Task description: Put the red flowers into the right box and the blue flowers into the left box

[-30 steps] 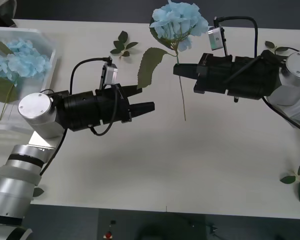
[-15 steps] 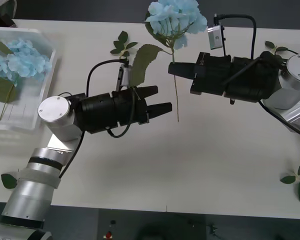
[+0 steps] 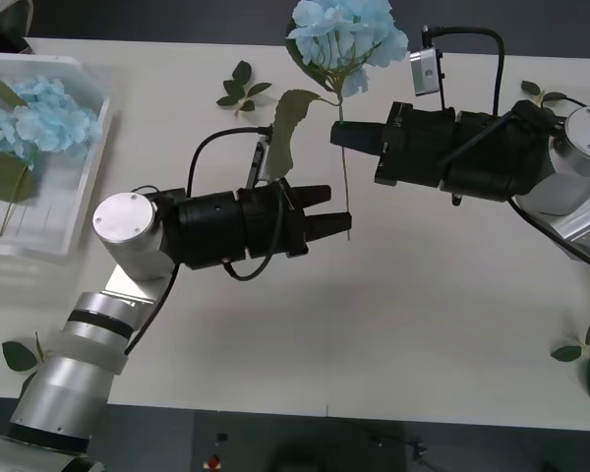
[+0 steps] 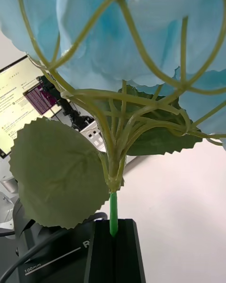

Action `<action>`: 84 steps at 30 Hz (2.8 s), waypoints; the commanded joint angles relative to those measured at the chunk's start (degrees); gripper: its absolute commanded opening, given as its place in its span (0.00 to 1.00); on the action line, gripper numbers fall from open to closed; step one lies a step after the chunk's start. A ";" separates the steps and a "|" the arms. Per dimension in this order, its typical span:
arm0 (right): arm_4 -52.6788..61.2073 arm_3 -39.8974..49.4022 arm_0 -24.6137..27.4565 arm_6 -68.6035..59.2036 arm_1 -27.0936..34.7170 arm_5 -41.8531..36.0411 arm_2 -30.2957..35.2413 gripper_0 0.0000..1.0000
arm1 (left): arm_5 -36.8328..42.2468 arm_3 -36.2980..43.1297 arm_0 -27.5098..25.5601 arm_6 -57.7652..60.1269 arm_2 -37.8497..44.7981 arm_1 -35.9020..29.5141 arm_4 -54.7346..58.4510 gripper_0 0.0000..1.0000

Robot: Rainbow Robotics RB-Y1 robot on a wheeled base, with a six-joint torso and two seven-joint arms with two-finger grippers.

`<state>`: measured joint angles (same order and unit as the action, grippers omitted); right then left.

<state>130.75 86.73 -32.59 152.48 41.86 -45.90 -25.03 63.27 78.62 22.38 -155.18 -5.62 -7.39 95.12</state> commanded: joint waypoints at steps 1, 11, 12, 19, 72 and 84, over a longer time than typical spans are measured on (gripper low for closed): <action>0.74 1.86 -0.81 -0.78 1.30 -0.51 -0.02 0.00 | -1.39 1.27 1.96 0.18 -0.18 2.29 -2.74 0.72; 0.74 1.86 -0.72 -1.75 1.30 -0.68 -0.02 0.00 | -5.70 1.27 3.90 0.18 -2.20 3.35 -5.21 0.58; 0.65 1.86 -0.81 -1.84 1.30 -0.77 -0.02 0.00 | -6.49 1.18 4.07 0.18 -2.64 3.35 -5.12 0.52; 0.65 1.86 -0.81 -2.45 1.30 -0.86 -0.02 0.00 | -7.72 1.27 4.07 0.18 -3.17 3.26 -5.21 0.00; 1.00 -4.73 -0.90 -27.77 23.53 1.87 -0.11 1.00 | 7.22 1.44 7.50 41.09 30.67 -35.41 -21.55 0.00; 4.25 0.54 3.59 -32.60 33.20 -4.29 0.42 1.00 | 18.91 3.64 6.62 45.84 36.03 -44.11 -35.44 0.00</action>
<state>131.33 82.33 -31.81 115.83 71.27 -50.71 -25.10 81.06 80.42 29.03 -110.42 29.40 -49.28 61.40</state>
